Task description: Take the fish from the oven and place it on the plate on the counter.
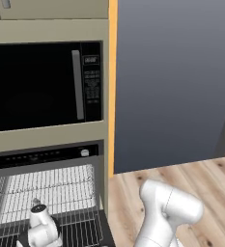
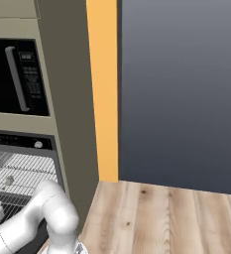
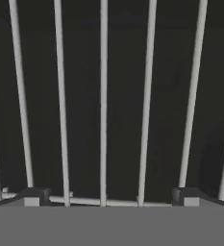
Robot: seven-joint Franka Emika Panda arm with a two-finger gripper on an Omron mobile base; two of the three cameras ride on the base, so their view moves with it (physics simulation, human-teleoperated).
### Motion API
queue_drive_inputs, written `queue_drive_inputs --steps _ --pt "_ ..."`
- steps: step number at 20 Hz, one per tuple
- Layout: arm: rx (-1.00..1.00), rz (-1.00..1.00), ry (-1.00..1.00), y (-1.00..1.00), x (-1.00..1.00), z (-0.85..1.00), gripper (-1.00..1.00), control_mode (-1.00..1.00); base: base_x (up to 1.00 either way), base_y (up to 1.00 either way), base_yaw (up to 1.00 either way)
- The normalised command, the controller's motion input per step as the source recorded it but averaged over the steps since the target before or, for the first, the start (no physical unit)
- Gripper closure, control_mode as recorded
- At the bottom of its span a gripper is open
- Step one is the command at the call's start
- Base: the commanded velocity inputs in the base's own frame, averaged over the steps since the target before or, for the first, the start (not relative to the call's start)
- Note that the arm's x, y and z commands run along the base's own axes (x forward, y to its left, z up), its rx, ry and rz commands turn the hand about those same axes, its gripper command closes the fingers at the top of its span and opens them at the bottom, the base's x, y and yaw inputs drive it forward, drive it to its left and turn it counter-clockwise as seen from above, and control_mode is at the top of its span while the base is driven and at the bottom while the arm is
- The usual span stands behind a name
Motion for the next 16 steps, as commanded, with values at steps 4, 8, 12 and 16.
queue_drive_inputs --steps 4,8,12,16 --pt "0.0 0.05 0.08 0.0 -1.0 -0.62 -1.0 -1.0 0.0 0.0 0.0" --pt "0.0 0.05 0.0 0.0 -1.0 -0.43 -1.0 -1.0 0.0 0.0 0.0" --pt "0.0 0.06 -0.16 0.01 -0.48 0.48 -1.0 -1.0 0.0 0.0 0.0" --pt "0.0 0.05 -0.08 0.14 -0.23 0.98 -1.0 -1.0 0.0 0.0 0.0"
